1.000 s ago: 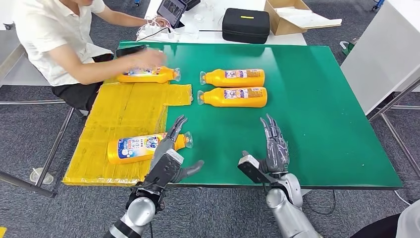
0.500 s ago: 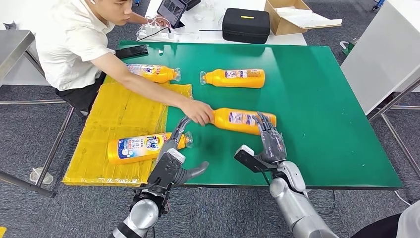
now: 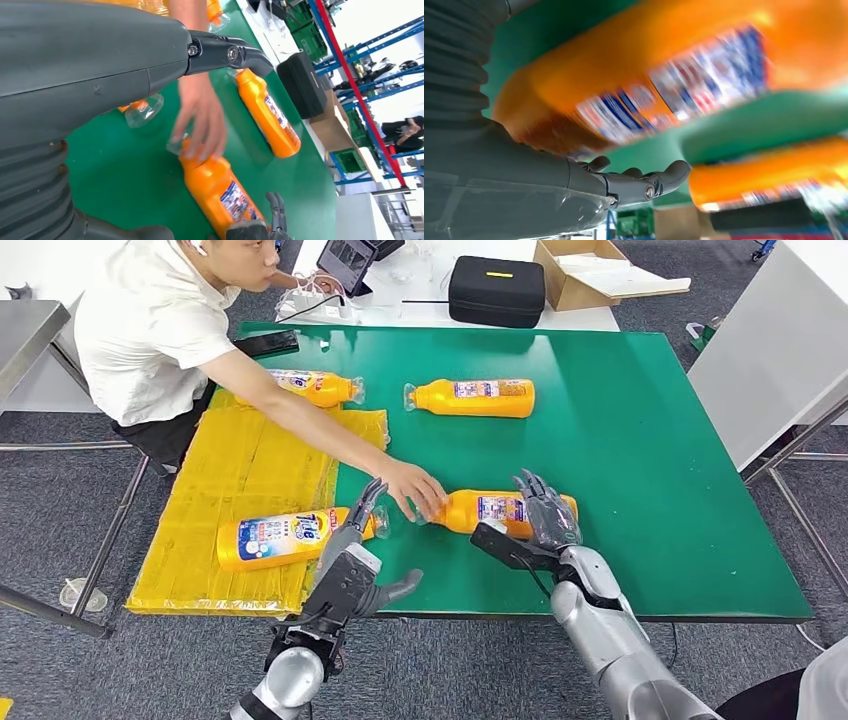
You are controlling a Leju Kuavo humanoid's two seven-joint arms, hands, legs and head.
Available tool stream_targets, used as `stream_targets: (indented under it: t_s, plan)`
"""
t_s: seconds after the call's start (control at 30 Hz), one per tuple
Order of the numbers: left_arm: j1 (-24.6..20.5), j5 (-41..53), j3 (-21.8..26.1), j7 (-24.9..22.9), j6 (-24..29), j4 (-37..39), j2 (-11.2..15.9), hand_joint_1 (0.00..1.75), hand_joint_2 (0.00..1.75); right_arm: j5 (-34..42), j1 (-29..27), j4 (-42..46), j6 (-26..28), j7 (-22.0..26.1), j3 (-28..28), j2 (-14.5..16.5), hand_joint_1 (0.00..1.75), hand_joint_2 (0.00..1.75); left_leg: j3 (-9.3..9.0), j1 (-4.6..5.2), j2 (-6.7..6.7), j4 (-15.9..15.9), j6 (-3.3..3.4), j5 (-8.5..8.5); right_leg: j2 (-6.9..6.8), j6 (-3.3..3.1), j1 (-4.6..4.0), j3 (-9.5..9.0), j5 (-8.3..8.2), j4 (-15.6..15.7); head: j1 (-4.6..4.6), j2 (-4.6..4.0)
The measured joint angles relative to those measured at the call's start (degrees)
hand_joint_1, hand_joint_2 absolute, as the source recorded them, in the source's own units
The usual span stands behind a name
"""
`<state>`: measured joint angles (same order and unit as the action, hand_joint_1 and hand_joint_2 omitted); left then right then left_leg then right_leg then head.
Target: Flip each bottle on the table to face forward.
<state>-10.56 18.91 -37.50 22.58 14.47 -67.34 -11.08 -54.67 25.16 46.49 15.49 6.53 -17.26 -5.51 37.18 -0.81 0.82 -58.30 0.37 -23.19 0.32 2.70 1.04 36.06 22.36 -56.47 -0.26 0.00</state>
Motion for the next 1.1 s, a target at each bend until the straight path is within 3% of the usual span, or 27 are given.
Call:
stream_targets:
  t_s: [0.17, 0.57, 0.7, 0.73, 0.87, 0.9, 1.1]
  plan:
    - [0.3, 0.8, 0.0, -0.7, 0.6, 0.0, -0.3, 0.00, 1.75, -6.1, 2.0, -1.9, -1.7, -7.4, -2.6, -1.3, 0.00, 1.75, -0.01, 0.00, 0.00, 0.0, 0.00, 0.00, 0.00, 0.00, -0.01, 0.00, 0.00, 0.0, -0.01, 0.01]
    - [0.4, 1.0, 0.0, -1.0, 0.6, 0.0, -0.4, 0.00, 1.75, -7.6, 3.6, -3.8, -2.0, -8.8, -4.6, -2.3, 0.00, 1.75, -0.02, -0.01, -0.01, 0.0, 0.00, 0.01, 0.00, 0.00, -0.01, -0.01, 0.00, 0.0, -0.01, 0.00]
    - [0.6, 1.9, 0.0, -1.4, 0.6, 0.1, -0.6, 0.00, 1.75, -10.3, 5.7, -5.2, -8.0, -12.2, -6.0, -2.5, 0.00, 1.75, -0.15, 0.00, -0.04, 0.0, 0.00, 0.00, 0.01, 0.00, -0.01, -0.10, 0.00, 0.0, -0.01, 0.01]
    - [0.6, 2.0, 0.0, -1.4, 0.6, 0.1, -0.7, 0.00, 1.75, -11.0, 6.2, -5.6, -8.7, -13.0, -6.3, -2.5, 0.07, 1.75, -0.18, 0.00, -0.03, 0.0, 0.00, 0.00, 0.01, 0.00, -0.01, -0.13, 0.00, 0.0, -0.01, 0.01]
    - [0.6, 2.1, 0.0, -1.3, 0.8, 0.2, -0.9, 0.00, 1.75, -11.5, 7.9, -7.6, -10.6, -13.4, -7.0, -2.5, 1.67, 1.75, -0.26, 0.00, -0.03, 0.0, 0.02, 0.02, 0.01, 0.02, 0.00, -0.21, -0.03, 0.0, 0.00, 0.00]
    - [0.5, 2.1, 0.0, -1.1, 0.8, 0.3, -0.9, 0.00, 1.75, -10.9, 8.2, -8.2, -11.2, -12.6, -7.0, -2.6, 1.75, 1.75, -0.26, 0.00, -0.03, 0.0, 0.03, 0.02, 0.01, 0.03, 0.00, -0.21, -0.05, 0.0, 0.00, 0.00]
    - [0.0, 0.6, 0.0, 0.9, 0.7, 1.2, -1.2, 0.00, 1.75, -4.1, 10.7, -12.8, -14.6, -5.1, -5.9, -3.3, 1.75, 1.75, -0.40, 0.00, -0.05, 0.0, 0.05, 0.04, 0.01, 0.04, -0.01, -0.30, -0.07, 0.0, 0.02, 0.00]
